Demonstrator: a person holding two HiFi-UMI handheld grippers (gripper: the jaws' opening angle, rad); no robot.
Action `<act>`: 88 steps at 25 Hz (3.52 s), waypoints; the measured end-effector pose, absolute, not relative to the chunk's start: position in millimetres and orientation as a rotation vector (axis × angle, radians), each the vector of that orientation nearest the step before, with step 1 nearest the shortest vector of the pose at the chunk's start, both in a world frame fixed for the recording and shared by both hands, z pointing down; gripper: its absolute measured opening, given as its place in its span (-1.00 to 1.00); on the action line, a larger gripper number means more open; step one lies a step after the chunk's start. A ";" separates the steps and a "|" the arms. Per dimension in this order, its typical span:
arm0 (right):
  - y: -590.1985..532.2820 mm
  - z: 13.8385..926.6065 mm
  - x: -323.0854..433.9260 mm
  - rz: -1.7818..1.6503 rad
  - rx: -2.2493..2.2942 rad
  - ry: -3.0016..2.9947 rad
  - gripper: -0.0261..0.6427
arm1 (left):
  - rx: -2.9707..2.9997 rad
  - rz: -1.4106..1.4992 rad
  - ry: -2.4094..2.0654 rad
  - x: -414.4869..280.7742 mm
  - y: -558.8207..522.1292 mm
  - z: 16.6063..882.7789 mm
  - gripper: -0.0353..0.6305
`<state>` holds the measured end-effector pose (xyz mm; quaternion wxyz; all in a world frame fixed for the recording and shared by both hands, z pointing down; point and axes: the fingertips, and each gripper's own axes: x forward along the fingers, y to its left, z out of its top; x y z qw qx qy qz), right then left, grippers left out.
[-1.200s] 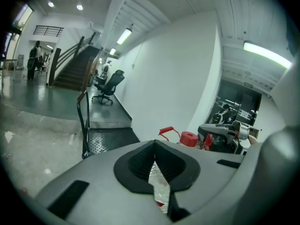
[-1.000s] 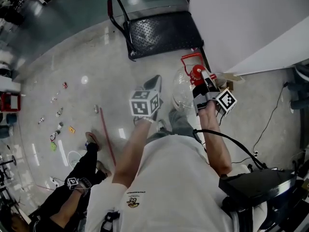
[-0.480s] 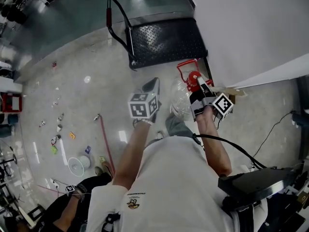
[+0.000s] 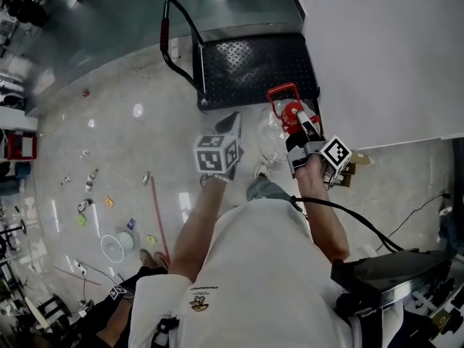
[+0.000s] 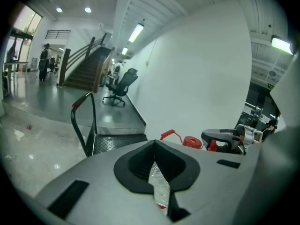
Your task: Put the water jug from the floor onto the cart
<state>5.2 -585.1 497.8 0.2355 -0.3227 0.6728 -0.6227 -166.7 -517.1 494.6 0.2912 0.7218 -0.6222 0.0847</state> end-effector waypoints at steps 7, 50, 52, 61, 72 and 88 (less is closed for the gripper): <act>-663.2 496.2 -8.8 -1.727 -0.830 1.870 -0.83 | 1.885 0.231 -1.712 -177.4 -582.6 496.1 -0.89; -1012.8 599.1 -234.0 -1.814 -0.859 1.941 -0.83 | 1.783 0.212 -1.573 -376.2 -881.3 612.9 -0.89; -1019.1 599.4 -244.0 -1.818 -0.838 1.959 -0.83 | 1.777 0.216 -1.576 -380.5 -884.8 613.1 -0.89; -1042.8 639.3 -293.6 -1.896 -0.749 1.981 -0.83 | 1.742 0.206 -1.610 -386.4 -903.3 633.4 -0.89; -1173.5 660.6 -377.4 -2.042 -0.730 1.993 -0.83 | 1.616 0.187 -1.612 -439.1 -1033.5 640.1 -0.89; -1260.2 746.1 -432.6 -2.087 -0.552 2.038 -0.83 | 1.511 0.217 -1.618 -463.6 -1102.9 698.2 -0.89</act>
